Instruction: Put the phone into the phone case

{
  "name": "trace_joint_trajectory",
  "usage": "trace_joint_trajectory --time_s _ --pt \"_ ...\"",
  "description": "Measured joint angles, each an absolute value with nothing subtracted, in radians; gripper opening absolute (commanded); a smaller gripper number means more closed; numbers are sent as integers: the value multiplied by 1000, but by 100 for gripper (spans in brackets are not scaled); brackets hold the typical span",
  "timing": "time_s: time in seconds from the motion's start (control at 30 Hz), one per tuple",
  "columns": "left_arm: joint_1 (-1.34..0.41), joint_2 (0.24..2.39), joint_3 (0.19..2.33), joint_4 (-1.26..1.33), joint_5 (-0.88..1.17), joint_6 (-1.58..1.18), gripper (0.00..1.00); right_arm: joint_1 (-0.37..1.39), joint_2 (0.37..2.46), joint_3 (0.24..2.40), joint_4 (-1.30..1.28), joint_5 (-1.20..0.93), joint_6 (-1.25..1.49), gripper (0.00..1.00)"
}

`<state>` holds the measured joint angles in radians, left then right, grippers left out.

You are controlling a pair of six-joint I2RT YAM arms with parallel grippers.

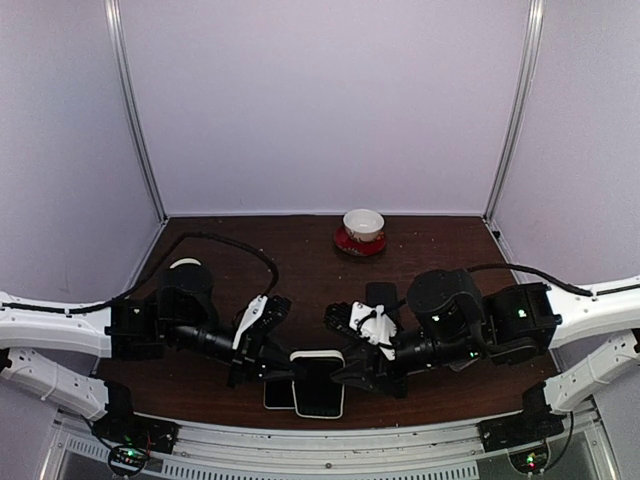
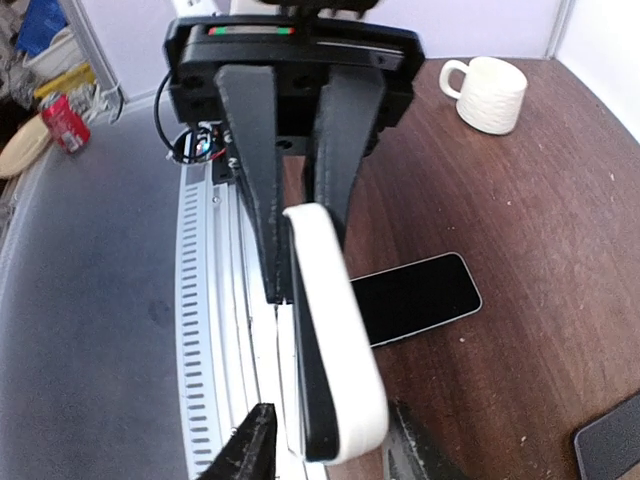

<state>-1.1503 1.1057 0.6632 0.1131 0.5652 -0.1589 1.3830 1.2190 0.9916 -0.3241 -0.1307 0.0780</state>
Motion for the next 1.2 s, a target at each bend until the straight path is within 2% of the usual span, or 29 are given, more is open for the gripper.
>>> trace_joint_trajectory --time_s 0.03,0.07,0.23,0.27,0.3,0.33,0.37,0.47,0.6,0.67,0.77,0.83,0.87,0.9,0.93,0.97,1.0,1.1,1.13,1.2 --pt "-1152 1108 664 113 566 -159 0 1383 1224 992 -323 -134 72 5" --pt "-1153 1111 664 114 569 -159 0 1383 1227 992 -322 -135 72 0" --pt "-1154 1112 664 119 579 -133 0 1382 1222 991 -329 -163 104 0" --pt "-1154 1112 664 120 582 -131 0 1382 1221 991 -329 -165 104 13" --pt "-1154 1112 664 120 583 -130 0 1382 1220 991 -329 -166 104 37" --pt "-1154 1112 664 122 583 -128 0 1382 1219 991 -328 -167 106 46" --pt "-1154 1112 664 123 584 -130 0 1382 1217 991 -326 -167 104 48" --pt "-1158 1112 665 120 585 -132 0 1382 1205 991 -316 -160 103 47" --pt "-1161 1112 666 118 585 -132 0 1382 1187 991 -282 -161 106 40" --pt "-1161 1112 666 118 584 -132 0 1382 1190 991 -272 -161 109 27" --pt "-1163 1112 666 118 584 -133 0 1382 1206 992 -273 -162 108 0" --pt "-1163 1112 666 106 583 -132 0 1382 1221 998 -281 -172 108 0" --pt "-1163 1112 666 101 586 -134 0 1382 1224 998 -285 -176 105 5" --pt "-1166 1112 666 97 585 -136 0 1382 1225 998 -286 -176 103 30" --pt "-1166 1112 666 97 586 -136 0 1382 1225 998 -286 -177 103 48" --pt "-1167 1111 666 99 585 -138 0 1382 1223 998 -285 -175 107 60" --pt "-1167 1111 666 101 583 -144 0 1382 1222 998 -281 -167 109 66" --pt "-1167 1106 666 113 572 -165 0 1380 1213 978 -259 -142 127 67" --pt "-1167 1102 666 117 569 -171 0 1380 1206 962 -248 -135 138 64" --pt "-1167 1086 666 131 559 -184 0 1379 1195 921 -218 -130 162 51"
